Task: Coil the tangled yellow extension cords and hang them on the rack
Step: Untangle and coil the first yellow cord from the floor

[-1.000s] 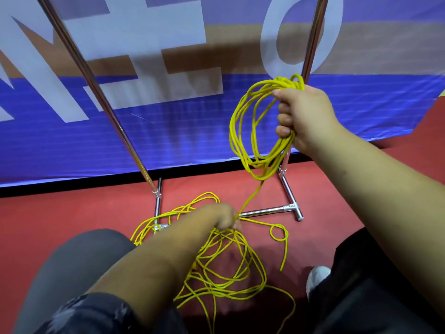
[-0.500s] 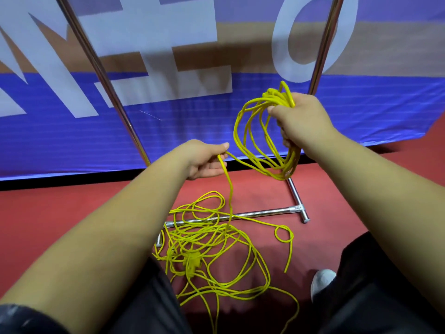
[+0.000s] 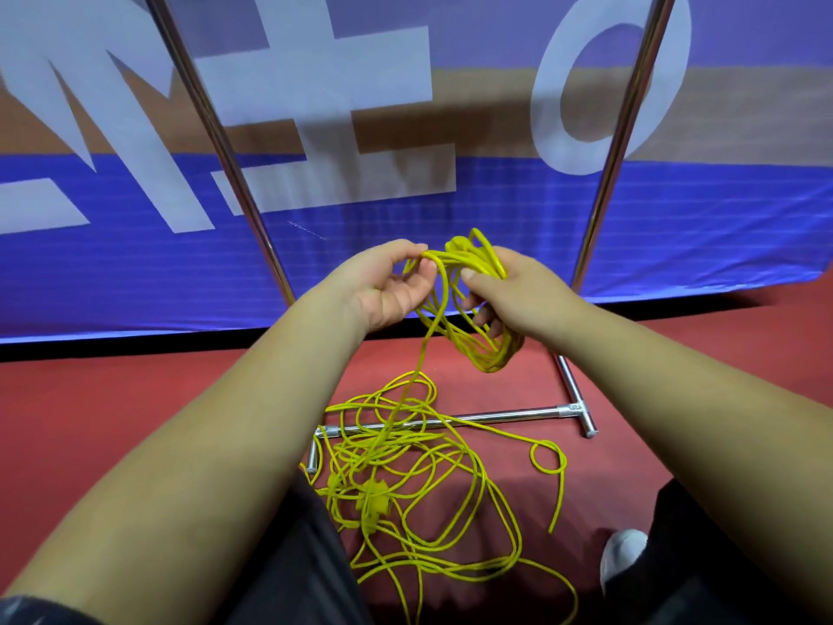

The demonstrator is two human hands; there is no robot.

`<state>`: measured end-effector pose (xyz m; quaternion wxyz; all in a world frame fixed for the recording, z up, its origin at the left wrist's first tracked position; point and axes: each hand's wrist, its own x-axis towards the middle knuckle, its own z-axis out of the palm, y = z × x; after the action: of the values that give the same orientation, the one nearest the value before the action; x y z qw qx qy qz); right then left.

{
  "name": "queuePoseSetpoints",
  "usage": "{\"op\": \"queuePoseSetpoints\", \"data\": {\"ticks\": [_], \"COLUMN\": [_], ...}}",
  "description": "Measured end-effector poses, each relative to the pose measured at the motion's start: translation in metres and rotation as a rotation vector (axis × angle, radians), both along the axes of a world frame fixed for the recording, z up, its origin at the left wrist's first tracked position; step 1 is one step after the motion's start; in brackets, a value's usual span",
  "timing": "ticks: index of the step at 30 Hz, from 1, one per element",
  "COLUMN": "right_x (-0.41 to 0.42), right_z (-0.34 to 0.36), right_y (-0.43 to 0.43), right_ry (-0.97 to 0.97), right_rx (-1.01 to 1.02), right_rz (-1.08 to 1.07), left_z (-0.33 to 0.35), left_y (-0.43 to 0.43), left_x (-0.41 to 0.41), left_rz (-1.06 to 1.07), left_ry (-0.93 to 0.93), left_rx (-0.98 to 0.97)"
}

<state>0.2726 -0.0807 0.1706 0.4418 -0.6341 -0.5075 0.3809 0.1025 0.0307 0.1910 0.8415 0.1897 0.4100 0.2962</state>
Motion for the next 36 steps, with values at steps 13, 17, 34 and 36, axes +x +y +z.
{"op": "queuePoseSetpoints", "data": {"ticks": [13, 17, 34, 36], "right_x": [-0.033, -0.033, 0.018, 0.021], "right_z": [-0.022, -0.014, 0.028, 0.025], "right_y": [0.002, 0.005, 0.02, 0.019], "right_ry": [0.448, 0.459, 1.068, 1.048], "right_rx": [-0.135, -0.117, 0.059, 0.045], "right_rz": [0.092, -0.03, -0.423, -0.412], "left_z": [-0.005, -0.009, -0.022, -0.011], "left_y": [0.01, 0.008, -0.023, -0.029], "left_x": [-0.012, -0.024, -0.02, -0.015], "left_rz": [0.015, -0.3, -0.913, -0.829], "left_ry": [0.054, 0.515, 0.881, 0.861], "left_rx": [0.066, 0.371, 1.154, 1.22]}}
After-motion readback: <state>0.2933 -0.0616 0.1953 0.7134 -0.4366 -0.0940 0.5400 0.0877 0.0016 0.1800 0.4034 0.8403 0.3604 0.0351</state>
